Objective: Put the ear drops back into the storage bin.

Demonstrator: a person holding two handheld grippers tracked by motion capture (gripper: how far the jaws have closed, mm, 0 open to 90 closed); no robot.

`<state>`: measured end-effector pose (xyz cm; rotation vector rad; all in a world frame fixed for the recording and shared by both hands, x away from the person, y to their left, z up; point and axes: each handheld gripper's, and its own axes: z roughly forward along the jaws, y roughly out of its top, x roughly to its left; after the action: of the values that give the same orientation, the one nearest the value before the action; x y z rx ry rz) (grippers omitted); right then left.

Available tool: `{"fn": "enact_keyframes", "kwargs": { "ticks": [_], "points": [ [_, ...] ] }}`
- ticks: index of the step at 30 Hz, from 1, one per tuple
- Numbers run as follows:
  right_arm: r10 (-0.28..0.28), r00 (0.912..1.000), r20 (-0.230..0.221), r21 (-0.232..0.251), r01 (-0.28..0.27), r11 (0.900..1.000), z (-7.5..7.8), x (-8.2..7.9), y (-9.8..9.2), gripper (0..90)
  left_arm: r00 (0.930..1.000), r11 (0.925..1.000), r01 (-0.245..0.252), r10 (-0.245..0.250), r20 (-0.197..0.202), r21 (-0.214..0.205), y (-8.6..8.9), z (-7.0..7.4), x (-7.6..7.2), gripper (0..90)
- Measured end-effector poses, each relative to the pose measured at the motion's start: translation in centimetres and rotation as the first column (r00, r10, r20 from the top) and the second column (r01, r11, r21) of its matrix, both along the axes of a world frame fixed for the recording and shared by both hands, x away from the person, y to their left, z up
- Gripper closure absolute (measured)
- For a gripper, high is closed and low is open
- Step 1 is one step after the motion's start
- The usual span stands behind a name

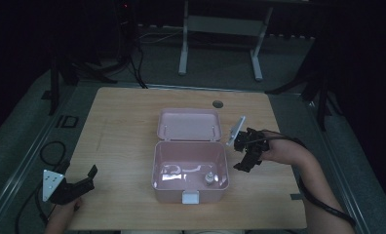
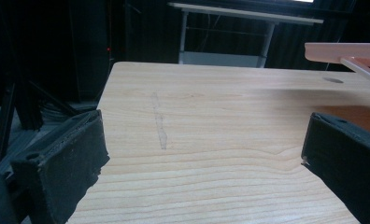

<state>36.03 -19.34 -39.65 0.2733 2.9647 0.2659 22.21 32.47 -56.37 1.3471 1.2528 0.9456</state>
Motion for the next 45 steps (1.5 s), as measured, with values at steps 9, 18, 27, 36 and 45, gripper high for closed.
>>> {"fn": "enact_keyframes", "kwargs": {
  "ticks": [9,18,27,36,45],
  "points": [
    [-0.067,0.9969,-0.042,0.041,0.069,0.9968,-3.6,-0.1,-3.2,14.9,1.0,1.0,-0.001,0.001,0.001,-0.001,0.0,0.0,0.0,0.4],
    [-0.169,0.9837,-0.061,0.116,0.175,0.9777,-7.3,-0.2,-6.9,14.9,1.0,1.0,-0.001,0.001,0.0,0.0,0.0,0.0,0.0,0.4],
    [-0.267,0.9634,-0.022,0.287,0.262,0.9215,-9.7,-0.9,-9.2,14.8,1.0,1.0,-0.002,0.002,0.0,0.002,0.0,0.0,0.0,0.4],
    [-0.375,0.9267,0.02,0.351,0.345,0.8703,-11.4,-1.6,-11.3,13.6,1.0,1.0,-0.003,0.003,0.0,0.002,0.0,0.0,0.0,0.4],
    [-0.53,0.844,0.082,0.459,0.44,0.7716,-12.3,-1.9,-13.1,13.6,1.0,1.0,-0.003,0.003,0.001,0.001,0.0,0.0,0.0,0.4]
  ]
}}
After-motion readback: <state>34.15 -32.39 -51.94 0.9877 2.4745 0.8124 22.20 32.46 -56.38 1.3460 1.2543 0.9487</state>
